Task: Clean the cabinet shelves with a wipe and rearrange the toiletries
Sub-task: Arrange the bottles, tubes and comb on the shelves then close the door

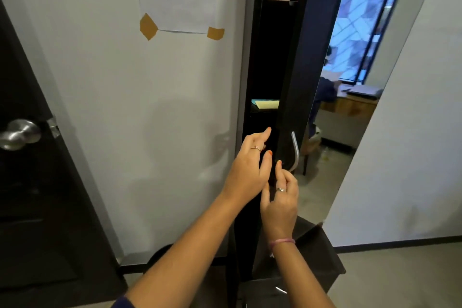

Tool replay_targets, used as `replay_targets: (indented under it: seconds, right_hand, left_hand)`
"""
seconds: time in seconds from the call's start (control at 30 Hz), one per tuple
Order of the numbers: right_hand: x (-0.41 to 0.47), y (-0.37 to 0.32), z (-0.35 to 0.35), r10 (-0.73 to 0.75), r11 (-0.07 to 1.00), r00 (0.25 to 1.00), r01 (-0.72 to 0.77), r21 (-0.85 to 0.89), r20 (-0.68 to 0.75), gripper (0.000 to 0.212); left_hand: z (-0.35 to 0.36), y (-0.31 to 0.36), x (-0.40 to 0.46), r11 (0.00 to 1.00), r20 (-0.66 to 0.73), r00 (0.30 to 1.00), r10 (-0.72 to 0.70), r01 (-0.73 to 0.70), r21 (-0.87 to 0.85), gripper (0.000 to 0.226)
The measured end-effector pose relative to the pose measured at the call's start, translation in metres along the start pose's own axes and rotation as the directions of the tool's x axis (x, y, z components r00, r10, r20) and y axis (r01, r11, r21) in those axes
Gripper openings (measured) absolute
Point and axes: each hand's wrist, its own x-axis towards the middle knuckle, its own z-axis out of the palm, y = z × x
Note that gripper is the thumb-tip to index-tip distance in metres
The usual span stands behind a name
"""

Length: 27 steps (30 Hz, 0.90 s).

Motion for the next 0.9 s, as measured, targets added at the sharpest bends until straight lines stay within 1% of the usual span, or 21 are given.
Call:
replay_targets:
  seconds: [0.1,0.2,0.3,0.37,0.47,0.6,0.67,0.77,0.9]
  right_hand:
    - [0.002,0.006,0.009,-0.033,0.999,0.998,0.032,0.022,0.061,0.058]
    - [0.005,0.009,0.020,-0.077,0.997,0.983,0.077,0.011,0.166,0.059]
    - [0.006,0.014,0.034,-0.110,0.993,0.960,0.114,-0.002,0.259,0.063]
    - [0.010,0.016,0.044,-0.097,0.995,0.951,0.098,0.009,0.293,0.065]
    - [0.015,0.019,0.059,-0.096,0.995,0.925,0.092,0.028,0.368,0.068]
    - [0.025,0.028,0.076,-0.105,0.994,0.892,0.108,0.019,0.440,0.064]
    - [0.031,0.032,0.084,-0.075,0.997,0.882,0.066,0.037,0.465,0.061]
    - [0.036,0.033,0.092,-0.035,0.997,0.873,0.001,0.071,0.487,0.064]
    - [0.045,0.028,0.103,0.088,0.983,0.863,-0.156,0.096,0.497,0.058]
  left_hand:
    - [0.002,-0.010,0.007,0.996,-0.030,0.998,0.051,-0.048,0.075,0.047]
    - [0.005,-0.022,0.012,0.987,-0.037,0.998,0.051,-0.045,0.155,0.050]
    - [0.007,-0.035,0.021,0.984,-0.048,0.999,0.004,0.004,0.178,0.052]
    - [0.008,-0.042,0.028,0.981,-0.044,0.999,-0.015,0.023,0.193,0.053]
    - [0.010,-0.050,0.041,0.963,-0.035,0.998,-0.053,0.061,0.261,0.057]
    - [0.012,-0.059,0.057,0.944,-0.017,0.991,-0.132,0.131,0.304,0.059]
    - [0.015,-0.061,0.064,0.937,0.010,0.985,-0.173,0.161,0.311,0.060]
    - [0.016,-0.066,0.072,0.929,0.041,0.974,-0.222,0.198,0.312,0.062]
    - [0.016,-0.069,0.077,0.935,0.081,0.964,-0.254,0.223,0.277,0.062]
